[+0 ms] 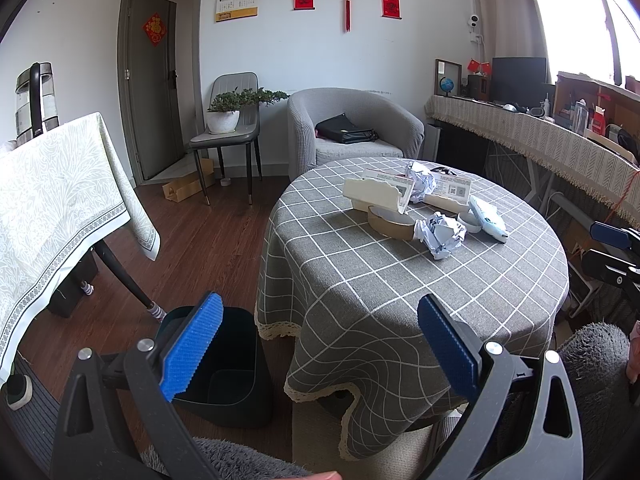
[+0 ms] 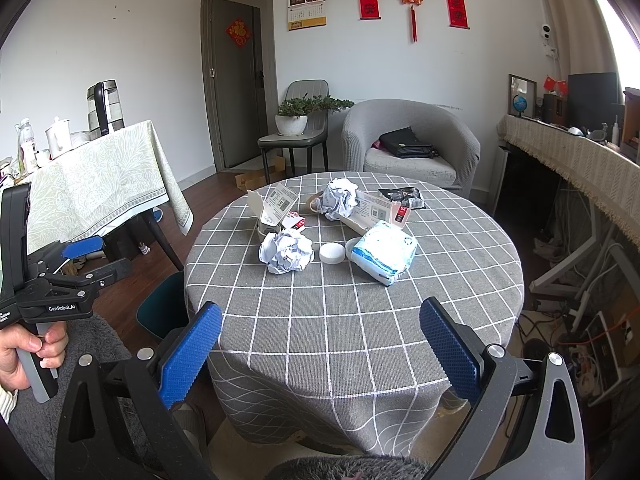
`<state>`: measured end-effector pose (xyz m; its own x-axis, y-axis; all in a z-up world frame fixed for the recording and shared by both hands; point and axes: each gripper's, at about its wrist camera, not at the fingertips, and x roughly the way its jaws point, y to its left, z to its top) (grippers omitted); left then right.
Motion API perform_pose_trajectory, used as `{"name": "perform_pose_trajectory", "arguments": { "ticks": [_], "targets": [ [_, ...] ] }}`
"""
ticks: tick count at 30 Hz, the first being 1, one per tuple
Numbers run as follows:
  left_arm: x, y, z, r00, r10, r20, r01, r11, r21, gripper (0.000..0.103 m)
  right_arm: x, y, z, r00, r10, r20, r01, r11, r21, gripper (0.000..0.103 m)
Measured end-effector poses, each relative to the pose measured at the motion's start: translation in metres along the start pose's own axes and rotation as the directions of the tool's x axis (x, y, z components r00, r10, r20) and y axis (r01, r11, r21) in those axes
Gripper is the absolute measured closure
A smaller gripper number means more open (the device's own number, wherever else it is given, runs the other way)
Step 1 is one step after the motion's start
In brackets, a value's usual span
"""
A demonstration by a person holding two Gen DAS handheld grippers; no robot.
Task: Collect trash
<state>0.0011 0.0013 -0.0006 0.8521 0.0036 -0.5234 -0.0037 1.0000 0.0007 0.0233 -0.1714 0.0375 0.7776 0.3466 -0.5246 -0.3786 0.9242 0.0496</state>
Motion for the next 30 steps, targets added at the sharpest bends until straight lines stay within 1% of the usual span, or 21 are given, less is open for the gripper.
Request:
{"name": "perform_pose_trajectory", "arguments": {
  "ticks": [3, 4, 6, 11, 14, 15, 19, 23, 27, 30],
  "targets": [
    [0.000, 0.000, 0.000, 1.000, 0.000, 0.000, 0.000, 1.000, 0.001, 0.003, 0.000, 0.000, 0.000, 1.000, 0.000, 0.000, 0.000, 1.000, 0.001, 0.003],
    [0.000, -0.001, 0.001, 1.000, -0.002, 0.007, 0.002, 1.000, 0.015, 0.003, 0.000, 0.000, 0.000, 1.000, 0.000, 0.000, 0.000, 1.000, 0.001, 0.003],
    [0.000, 0.000, 0.000, 1.000, 0.000, 0.000, 0.000, 1.000, 0.001, 0.003, 0.000, 0.000, 0.000, 1.000, 0.000, 0.001, 0.000, 1.000, 0.001, 0.003],
    [0.000, -0.006, -0.001, 1.000, -0.015, 0.000, 0.015, 1.000, 0.006, 0.003, -0.005, -0.001, 0.001, 1.000, 0.003, 0.012, -0.003, 1.000, 0.002, 0.003],
    [0.000, -0.009, -0.002, 1.000, -0.020, -0.003, 0.020, 1.000, 0.019, 0.003, -0.003, -0.002, 0.006, 1.000, 0.000, 0.000, 0.000, 1.000, 0.010, 0.003],
    [0.001, -0.010, -0.001, 1.000, -0.024, -0.005, 0.024, 1.000, 0.020, 0.003, -0.005, -0.009, 0.004, 1.000, -0.002, -0.002, 0.002, 1.000, 0.015, 0.003],
    [0.005, -0.015, 0.001, 0.999, -0.037, -0.015, 0.038, 0.999, 0.035, 0.003, 0.000, -0.015, 0.012, 1.000, -0.002, -0.010, 0.003, 0.999, 0.040, 0.003],
    [0.013, -0.017, 0.006, 0.997, -0.079, -0.016, 0.080, 0.996, 0.030, 0.003, 0.010, -0.018, 0.018, 1.000, -0.003, -0.023, 0.004, 0.999, 0.042, 0.003],
    [0.025, -0.022, 0.012, 0.997, -0.078, -0.022, 0.078, 0.996, 0.030, 0.004, 0.023, -0.026, 0.027, 0.999, 0.001, -0.035, 0.001, 0.998, 0.056, 0.003],
    [0.032, -0.026, 0.016, 0.995, -0.095, -0.022, 0.095, 0.995, 0.027, 0.004, 0.031, -0.035, 0.035, 0.999, 0.005, -0.041, -0.002, 0.997, 0.075, 0.003]
  ]
}}
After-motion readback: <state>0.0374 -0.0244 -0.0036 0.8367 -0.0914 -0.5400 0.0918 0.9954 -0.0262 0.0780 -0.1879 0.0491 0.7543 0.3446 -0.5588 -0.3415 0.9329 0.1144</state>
